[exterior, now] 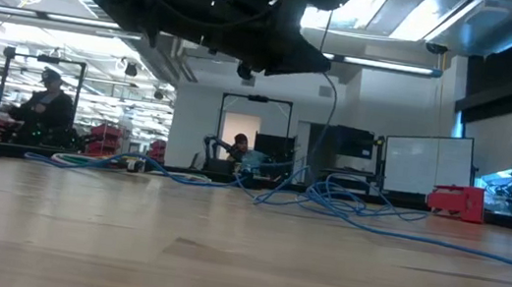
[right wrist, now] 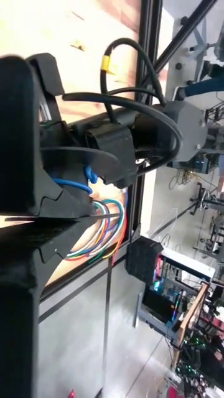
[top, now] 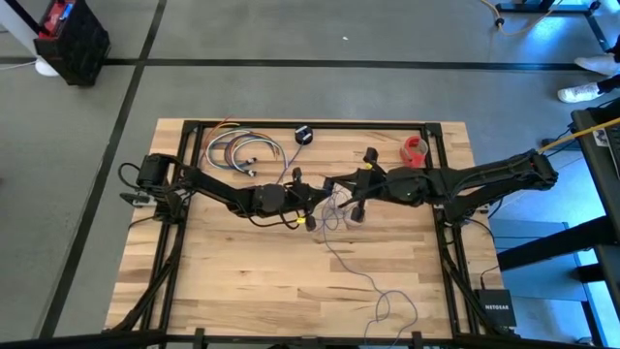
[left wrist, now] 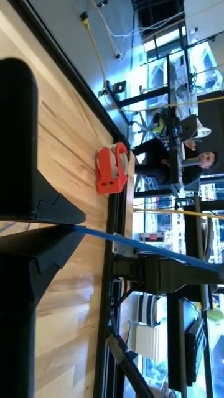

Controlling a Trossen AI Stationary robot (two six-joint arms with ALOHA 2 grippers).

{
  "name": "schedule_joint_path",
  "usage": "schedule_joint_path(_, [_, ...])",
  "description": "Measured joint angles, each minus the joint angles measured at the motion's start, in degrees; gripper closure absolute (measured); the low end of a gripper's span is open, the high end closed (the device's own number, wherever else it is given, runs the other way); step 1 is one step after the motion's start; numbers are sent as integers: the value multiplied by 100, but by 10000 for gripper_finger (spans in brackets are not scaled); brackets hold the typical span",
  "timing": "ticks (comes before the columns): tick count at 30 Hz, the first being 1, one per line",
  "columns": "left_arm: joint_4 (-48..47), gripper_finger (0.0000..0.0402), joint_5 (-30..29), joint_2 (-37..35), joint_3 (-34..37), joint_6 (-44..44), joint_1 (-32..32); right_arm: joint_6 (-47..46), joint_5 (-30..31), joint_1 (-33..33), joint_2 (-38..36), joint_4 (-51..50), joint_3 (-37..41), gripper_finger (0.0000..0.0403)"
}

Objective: Coil cords
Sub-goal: Coil the blue wire onto the black spool

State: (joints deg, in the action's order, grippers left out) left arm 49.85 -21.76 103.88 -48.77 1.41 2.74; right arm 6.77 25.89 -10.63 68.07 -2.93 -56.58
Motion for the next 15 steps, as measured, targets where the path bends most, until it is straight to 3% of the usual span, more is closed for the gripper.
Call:
schedule_joint_path(8, [81, 396, -14, -2, 2, 12, -2, 409, 67, 15, 0, 591, 3, 398])
schedule_joint_path(15, [82, 396, -35, 4, 11, 11, -4, 534, 63, 15, 0, 508, -285, 398])
